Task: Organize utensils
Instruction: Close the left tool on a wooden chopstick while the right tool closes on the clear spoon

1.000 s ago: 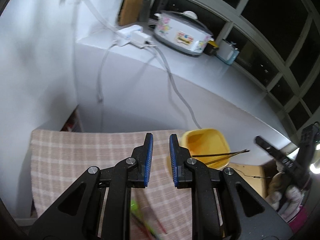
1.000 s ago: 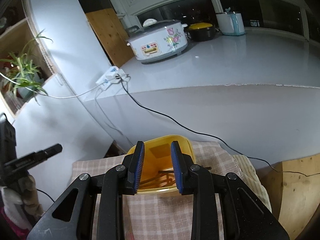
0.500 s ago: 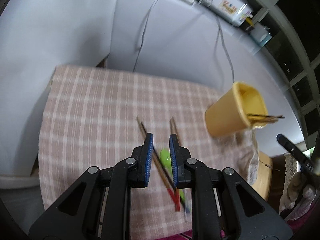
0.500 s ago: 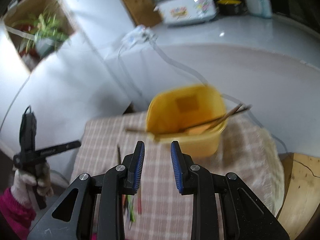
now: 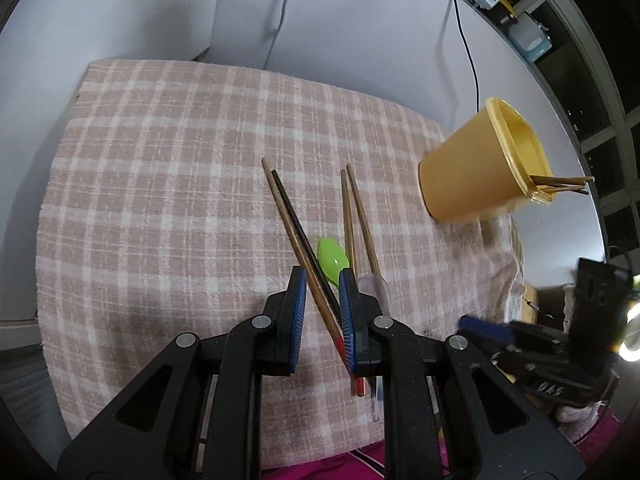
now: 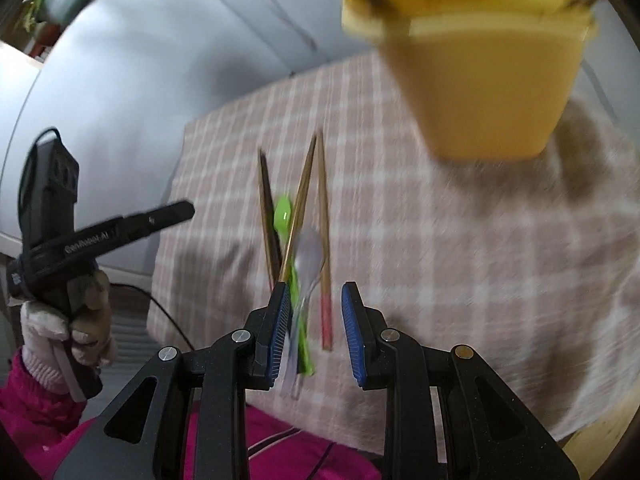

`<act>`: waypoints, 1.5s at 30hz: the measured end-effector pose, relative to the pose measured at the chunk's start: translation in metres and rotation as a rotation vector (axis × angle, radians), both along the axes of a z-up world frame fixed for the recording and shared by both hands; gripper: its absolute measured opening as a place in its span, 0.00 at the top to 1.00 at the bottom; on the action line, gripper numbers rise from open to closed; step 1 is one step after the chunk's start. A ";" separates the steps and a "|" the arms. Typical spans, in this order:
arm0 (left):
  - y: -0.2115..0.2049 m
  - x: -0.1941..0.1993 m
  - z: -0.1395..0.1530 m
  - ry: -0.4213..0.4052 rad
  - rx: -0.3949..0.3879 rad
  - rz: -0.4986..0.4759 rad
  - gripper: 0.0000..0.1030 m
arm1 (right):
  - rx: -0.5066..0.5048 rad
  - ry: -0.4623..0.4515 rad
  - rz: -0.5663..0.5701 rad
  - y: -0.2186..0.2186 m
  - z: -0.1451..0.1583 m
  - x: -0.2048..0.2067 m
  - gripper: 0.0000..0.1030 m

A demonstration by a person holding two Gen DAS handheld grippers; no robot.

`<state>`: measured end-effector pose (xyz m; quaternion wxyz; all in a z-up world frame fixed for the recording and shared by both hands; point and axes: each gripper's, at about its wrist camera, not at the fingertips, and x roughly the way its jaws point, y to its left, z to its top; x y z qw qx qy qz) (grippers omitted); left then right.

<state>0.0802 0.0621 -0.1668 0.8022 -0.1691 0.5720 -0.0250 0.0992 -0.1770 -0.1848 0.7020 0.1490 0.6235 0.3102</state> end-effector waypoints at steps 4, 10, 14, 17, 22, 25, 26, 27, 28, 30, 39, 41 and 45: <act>-0.004 0.012 -0.006 0.010 -0.018 -0.031 0.86 | 0.039 0.064 0.011 0.011 -0.012 -0.003 0.76; -0.018 0.034 -0.023 0.049 -0.054 -0.099 0.86 | 0.077 0.138 0.026 0.026 -0.026 -0.007 0.79; -0.029 0.050 -0.035 0.073 -0.058 -0.137 0.86 | 0.067 0.163 0.019 0.032 -0.036 -0.010 0.82; -0.036 0.060 -0.044 0.091 -0.029 -0.161 0.86 | 0.065 0.182 0.007 0.033 -0.042 -0.012 0.83; -0.042 0.072 -0.060 0.127 0.007 -0.185 0.86 | 0.079 0.219 -0.028 0.035 -0.052 -0.014 0.84; -0.043 0.078 -0.068 0.146 0.009 -0.183 0.86 | 0.085 0.233 -0.043 0.035 -0.056 -0.013 0.84; -0.043 0.080 -0.071 0.152 0.010 -0.175 0.86 | 0.085 0.236 -0.046 0.034 -0.057 -0.012 0.84; -0.042 0.082 -0.073 0.157 0.010 -0.171 0.86 | 0.083 0.238 -0.048 0.035 -0.058 -0.013 0.84; -0.042 0.084 -0.076 0.162 0.008 -0.169 0.86 | 0.082 0.241 -0.050 0.034 -0.058 -0.013 0.84; -0.044 0.088 -0.080 0.169 0.006 -0.169 0.86 | 0.077 0.245 -0.053 0.032 -0.060 -0.011 0.84; -0.060 0.102 -0.093 0.186 0.013 -0.191 0.86 | 0.061 0.280 -0.068 0.037 -0.070 -0.007 0.89; -0.064 0.105 -0.094 0.184 0.019 -0.198 0.86 | 0.065 0.287 -0.069 0.037 -0.073 -0.006 0.90; -0.068 0.107 -0.095 0.180 0.031 -0.201 0.91 | 0.068 0.295 -0.067 0.038 -0.075 -0.003 0.90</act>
